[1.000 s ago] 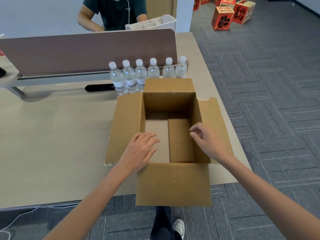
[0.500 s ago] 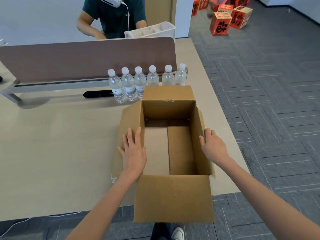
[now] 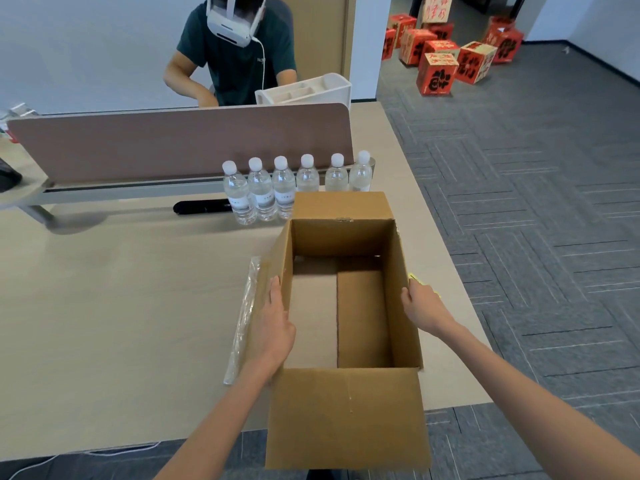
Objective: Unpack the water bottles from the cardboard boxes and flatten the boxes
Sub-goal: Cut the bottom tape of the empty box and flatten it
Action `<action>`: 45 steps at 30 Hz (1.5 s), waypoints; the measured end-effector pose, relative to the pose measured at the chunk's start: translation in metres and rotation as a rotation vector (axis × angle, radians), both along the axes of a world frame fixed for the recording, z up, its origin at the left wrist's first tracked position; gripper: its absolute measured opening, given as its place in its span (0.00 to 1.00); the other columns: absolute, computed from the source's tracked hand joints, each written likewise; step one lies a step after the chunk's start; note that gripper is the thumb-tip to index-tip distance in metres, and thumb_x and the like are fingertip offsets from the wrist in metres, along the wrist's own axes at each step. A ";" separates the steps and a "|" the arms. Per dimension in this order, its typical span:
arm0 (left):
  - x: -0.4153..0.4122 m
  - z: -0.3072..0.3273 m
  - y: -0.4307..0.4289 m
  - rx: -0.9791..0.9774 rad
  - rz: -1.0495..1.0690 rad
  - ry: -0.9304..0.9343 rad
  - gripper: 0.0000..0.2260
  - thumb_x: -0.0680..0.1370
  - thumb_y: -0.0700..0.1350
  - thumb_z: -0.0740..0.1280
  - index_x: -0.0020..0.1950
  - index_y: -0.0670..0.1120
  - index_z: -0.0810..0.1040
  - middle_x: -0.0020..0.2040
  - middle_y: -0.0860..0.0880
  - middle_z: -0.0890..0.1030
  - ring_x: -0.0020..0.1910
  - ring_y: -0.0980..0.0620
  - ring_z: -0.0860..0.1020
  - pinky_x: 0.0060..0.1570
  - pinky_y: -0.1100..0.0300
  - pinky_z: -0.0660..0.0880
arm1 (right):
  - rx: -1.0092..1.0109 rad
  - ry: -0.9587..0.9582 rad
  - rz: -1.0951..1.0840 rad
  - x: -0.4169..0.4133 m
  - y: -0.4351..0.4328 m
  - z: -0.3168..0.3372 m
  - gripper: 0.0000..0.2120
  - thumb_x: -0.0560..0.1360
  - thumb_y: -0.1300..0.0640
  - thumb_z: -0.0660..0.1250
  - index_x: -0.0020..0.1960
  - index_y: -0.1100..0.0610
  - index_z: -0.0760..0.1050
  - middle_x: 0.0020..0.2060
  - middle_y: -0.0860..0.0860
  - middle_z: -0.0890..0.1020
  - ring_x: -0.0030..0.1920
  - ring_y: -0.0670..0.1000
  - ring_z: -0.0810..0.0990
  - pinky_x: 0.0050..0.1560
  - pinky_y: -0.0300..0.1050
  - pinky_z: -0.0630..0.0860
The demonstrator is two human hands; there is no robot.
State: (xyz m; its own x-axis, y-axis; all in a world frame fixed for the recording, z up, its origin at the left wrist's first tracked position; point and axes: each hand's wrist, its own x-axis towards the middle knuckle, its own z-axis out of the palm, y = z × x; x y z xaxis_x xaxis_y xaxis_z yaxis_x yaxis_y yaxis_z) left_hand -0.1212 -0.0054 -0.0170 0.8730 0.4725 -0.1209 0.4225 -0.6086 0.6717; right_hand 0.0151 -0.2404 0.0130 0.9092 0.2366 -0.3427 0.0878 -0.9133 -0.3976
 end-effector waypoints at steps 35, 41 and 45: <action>-0.049 0.103 0.008 0.889 -0.482 -0.204 0.28 0.83 0.61 0.49 0.81 0.51 0.52 0.81 0.50 0.50 0.80 0.47 0.50 0.72 0.39 0.56 | 0.943 0.128 -0.477 0.028 0.007 0.175 0.14 0.77 0.67 0.52 0.61 0.66 0.68 0.47 0.64 0.81 0.34 0.61 0.85 0.41 0.54 0.83; -0.038 0.115 0.007 0.750 -0.436 -0.212 0.32 0.81 0.64 0.49 0.81 0.51 0.46 0.81 0.50 0.44 0.80 0.48 0.44 0.75 0.42 0.50 | 0.941 0.053 -0.474 0.020 0.017 0.185 0.11 0.79 0.65 0.53 0.59 0.61 0.68 0.52 0.62 0.79 0.41 0.62 0.85 0.37 0.51 0.83; -0.011 0.156 -0.002 0.501 -0.414 -0.397 0.34 0.82 0.62 0.56 0.81 0.53 0.43 0.81 0.54 0.40 0.79 0.53 0.37 0.77 0.43 0.44 | 0.886 -0.002 -0.454 0.014 0.026 0.187 0.10 0.80 0.64 0.52 0.58 0.61 0.69 0.52 0.61 0.79 0.40 0.60 0.85 0.42 0.54 0.83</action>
State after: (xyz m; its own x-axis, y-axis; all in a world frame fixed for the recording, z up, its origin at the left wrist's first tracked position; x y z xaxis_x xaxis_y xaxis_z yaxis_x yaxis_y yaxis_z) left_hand -0.1318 -0.0074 0.1389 0.9240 0.0129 0.3821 -0.1223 -0.9369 0.3275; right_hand 0.0289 -0.2148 0.2001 0.9772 0.0356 -0.2093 -0.1955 -0.2338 -0.9524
